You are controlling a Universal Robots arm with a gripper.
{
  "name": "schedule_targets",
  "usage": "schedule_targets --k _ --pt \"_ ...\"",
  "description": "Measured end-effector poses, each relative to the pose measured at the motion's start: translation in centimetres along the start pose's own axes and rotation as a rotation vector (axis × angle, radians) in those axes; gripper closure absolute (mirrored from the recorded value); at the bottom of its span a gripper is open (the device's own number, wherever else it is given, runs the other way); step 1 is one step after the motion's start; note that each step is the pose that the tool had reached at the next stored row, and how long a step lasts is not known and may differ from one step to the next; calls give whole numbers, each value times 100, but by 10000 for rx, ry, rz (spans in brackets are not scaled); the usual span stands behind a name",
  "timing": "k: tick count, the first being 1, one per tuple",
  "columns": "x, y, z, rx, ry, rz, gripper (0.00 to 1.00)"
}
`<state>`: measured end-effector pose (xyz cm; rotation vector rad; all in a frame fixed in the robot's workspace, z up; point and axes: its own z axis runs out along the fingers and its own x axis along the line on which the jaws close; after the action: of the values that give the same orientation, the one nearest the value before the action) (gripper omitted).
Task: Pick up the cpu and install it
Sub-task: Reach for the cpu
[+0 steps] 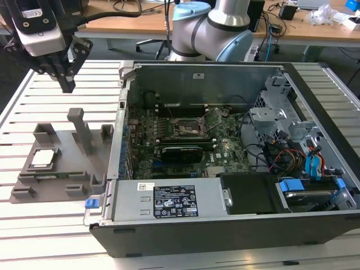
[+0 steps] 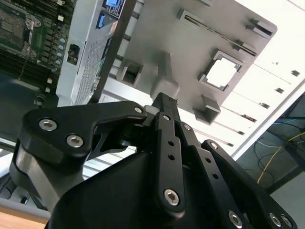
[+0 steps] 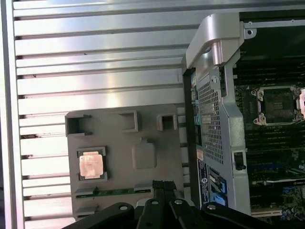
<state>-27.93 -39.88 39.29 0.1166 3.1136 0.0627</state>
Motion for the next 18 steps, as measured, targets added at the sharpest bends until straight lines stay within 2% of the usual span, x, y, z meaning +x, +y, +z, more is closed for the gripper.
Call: schedule_targets --k 18 --pt "347 -26 -6 9 0 -1 89"
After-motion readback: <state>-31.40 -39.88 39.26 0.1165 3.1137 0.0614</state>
